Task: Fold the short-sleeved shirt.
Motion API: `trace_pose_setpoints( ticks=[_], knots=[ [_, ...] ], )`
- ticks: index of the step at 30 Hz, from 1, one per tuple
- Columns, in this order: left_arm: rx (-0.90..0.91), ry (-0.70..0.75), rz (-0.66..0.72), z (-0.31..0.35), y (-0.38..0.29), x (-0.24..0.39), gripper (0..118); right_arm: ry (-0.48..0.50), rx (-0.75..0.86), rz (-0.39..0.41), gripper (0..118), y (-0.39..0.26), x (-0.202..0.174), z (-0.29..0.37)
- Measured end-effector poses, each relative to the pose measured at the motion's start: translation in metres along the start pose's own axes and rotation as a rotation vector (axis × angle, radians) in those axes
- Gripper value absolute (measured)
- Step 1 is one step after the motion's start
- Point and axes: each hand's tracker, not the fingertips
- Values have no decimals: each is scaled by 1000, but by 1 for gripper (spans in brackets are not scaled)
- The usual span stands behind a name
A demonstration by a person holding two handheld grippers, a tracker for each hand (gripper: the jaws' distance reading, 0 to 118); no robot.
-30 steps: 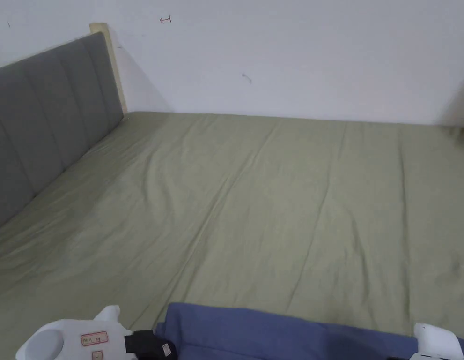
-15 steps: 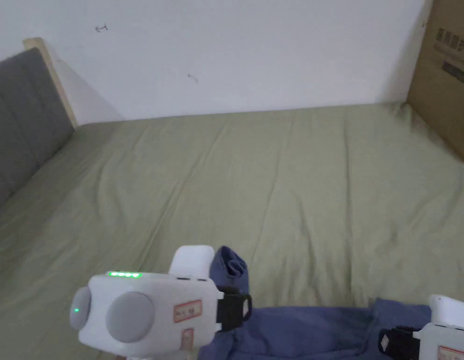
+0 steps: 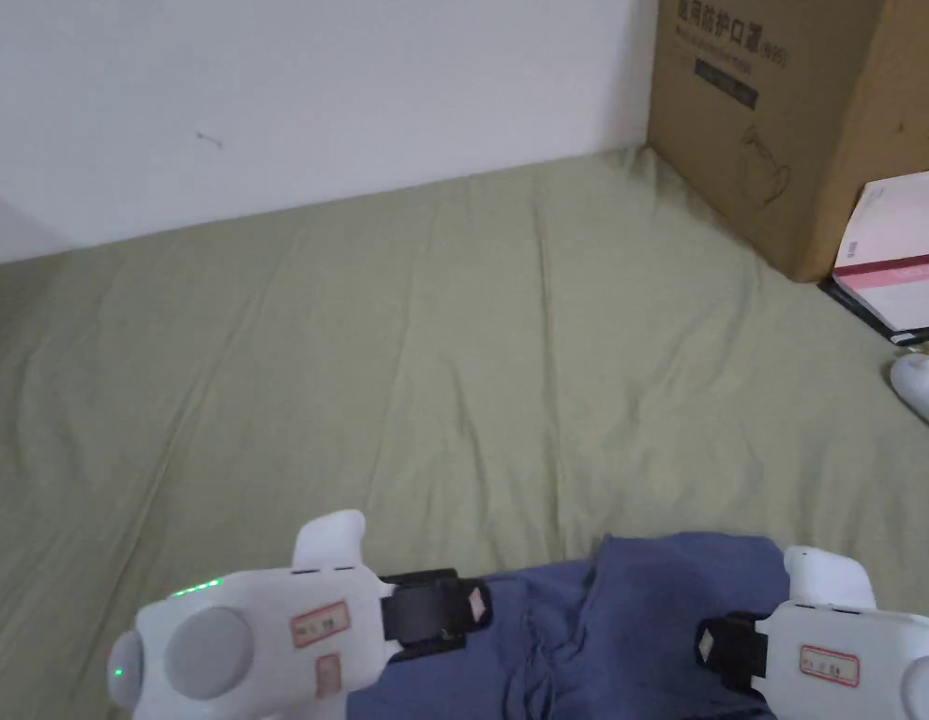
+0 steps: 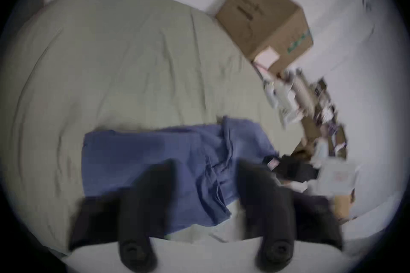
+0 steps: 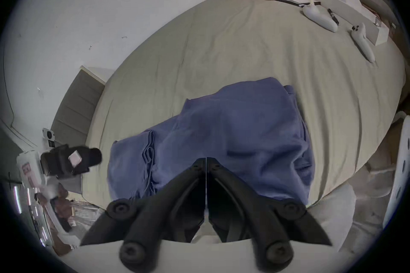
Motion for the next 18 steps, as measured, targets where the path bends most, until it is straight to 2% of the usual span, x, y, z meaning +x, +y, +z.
trace_pose_setpoints(
  ticks=[1, 2, 3, 4, 5, 8, 15, 18],
  knots=[
    [16, -10, 38, 2, 4, -7, 0, 1, -2, 0, 1, 0, 1, -2],
    [0, 155, 39, 1, 3, -15, 0, 2, -1, 0, 1, -1, -1, -5],
    [11, 261, 31, -2, 2, -20, 0, 0, 0, 1, 1, -2, -2, -7],
    [-37, 307, -32, -9, -1, -26, 0, 0, -1, 11, 1, -2, -5, -9],
    [-58, 291, -18, -12, -6, -32, 0, 2, -3, 17, 1, -3, -7, -10],
    [-123, 109, 105, -28, -23, -36, 0, 22, -17, 31, 1, -4, -12, -13],
    [-291, 84, -50, -90, -54, 12, 0, 2, -24, 57, 1, -5, -15, -13],
    [-265, 108, -104, -99, -61, 29, 0, -6, -28, 53, 1, -7, -14, -11]
  ],
)
